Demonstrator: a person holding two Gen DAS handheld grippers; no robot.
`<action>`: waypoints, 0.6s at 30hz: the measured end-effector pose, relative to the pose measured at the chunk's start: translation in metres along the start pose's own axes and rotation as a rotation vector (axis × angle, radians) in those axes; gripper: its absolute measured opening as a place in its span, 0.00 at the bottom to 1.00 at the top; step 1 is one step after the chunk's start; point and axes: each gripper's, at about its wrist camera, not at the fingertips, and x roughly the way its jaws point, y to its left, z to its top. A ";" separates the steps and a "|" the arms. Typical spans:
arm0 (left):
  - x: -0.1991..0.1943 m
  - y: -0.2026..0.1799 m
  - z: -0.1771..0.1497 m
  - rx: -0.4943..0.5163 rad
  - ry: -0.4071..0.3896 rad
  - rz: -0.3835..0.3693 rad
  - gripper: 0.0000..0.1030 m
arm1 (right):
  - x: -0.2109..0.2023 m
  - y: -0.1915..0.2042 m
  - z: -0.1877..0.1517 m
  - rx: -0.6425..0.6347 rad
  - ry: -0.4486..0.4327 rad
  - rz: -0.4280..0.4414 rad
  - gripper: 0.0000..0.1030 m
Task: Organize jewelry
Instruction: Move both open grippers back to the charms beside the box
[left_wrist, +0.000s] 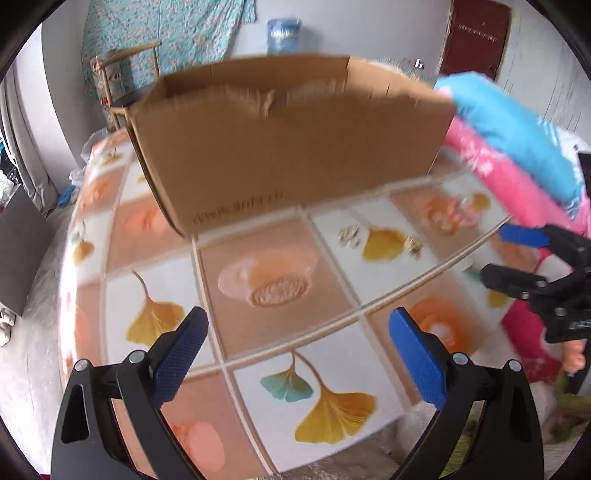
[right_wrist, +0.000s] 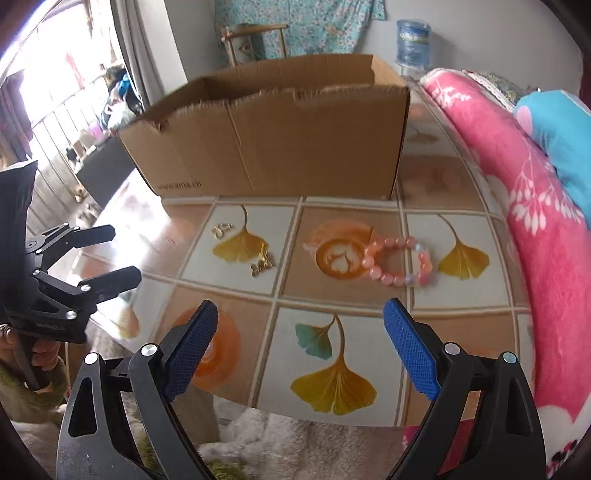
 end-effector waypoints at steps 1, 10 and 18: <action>0.005 0.000 -0.002 0.002 0.009 0.015 0.94 | 0.003 0.001 -0.003 -0.006 0.003 -0.013 0.85; 0.023 0.002 -0.006 0.001 0.028 0.048 0.94 | 0.022 0.007 -0.016 -0.042 0.023 -0.103 0.85; 0.022 0.004 -0.006 -0.026 0.012 0.070 0.95 | 0.029 0.009 -0.015 -0.046 0.006 -0.106 0.89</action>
